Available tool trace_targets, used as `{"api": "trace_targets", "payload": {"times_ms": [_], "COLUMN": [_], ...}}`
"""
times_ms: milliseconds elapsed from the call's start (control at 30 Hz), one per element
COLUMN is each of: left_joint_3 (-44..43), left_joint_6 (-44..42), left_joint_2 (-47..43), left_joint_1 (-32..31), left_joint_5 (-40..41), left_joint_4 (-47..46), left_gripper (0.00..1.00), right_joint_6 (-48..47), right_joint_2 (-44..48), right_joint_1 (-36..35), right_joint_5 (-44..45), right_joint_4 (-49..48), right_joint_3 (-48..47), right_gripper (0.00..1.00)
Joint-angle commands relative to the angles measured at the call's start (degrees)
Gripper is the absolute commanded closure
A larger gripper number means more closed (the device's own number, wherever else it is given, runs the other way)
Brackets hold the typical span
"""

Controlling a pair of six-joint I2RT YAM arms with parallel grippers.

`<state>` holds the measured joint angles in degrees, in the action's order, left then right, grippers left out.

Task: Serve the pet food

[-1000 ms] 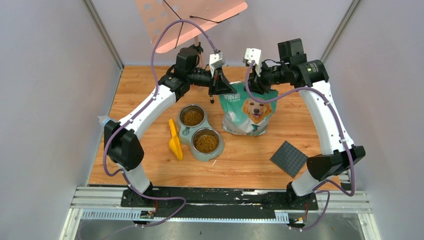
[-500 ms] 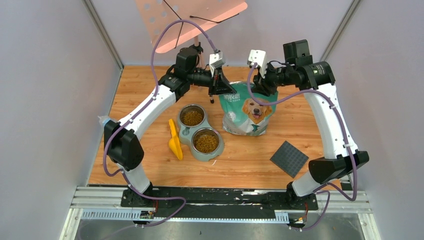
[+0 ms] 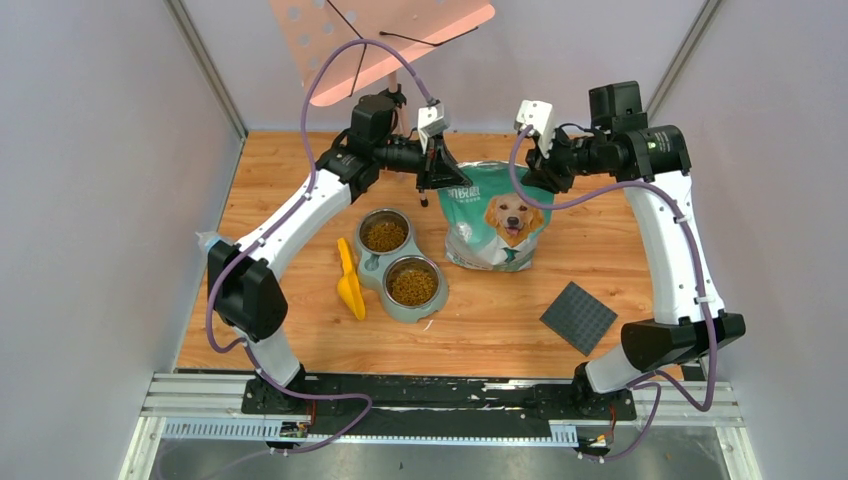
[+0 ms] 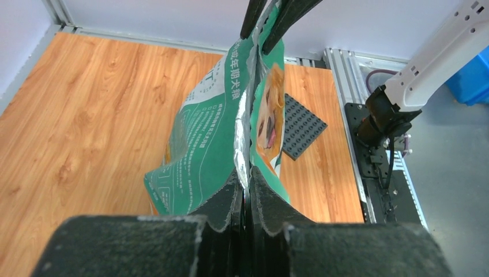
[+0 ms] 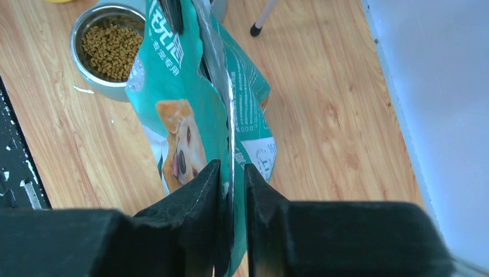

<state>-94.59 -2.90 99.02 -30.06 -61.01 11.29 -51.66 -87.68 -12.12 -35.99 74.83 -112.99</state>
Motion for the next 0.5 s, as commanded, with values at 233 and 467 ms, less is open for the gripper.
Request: {"api": "trace_targets", "payload": {"times_ms": [233,467], "left_joint_3": [-1.42,-1.63], "left_joint_6": [-1.92,-1.77], "left_joint_2": [-4.00,-5.06], "left_joint_1": [0.97,2.77], "left_joint_5": [-0.27,-0.76], "left_joint_4": [2.10,3.81], "left_gripper": [0.83,0.70], "right_joint_6": [-2.82,-3.21], "right_joint_2": [1.96,2.02], "right_joint_1": [2.22,2.56], "right_joint_5": [0.46,0.40], "right_joint_4": [3.16,3.57], "right_joint_3": [-1.35,-1.30], "right_gripper": [1.00,1.00]}}
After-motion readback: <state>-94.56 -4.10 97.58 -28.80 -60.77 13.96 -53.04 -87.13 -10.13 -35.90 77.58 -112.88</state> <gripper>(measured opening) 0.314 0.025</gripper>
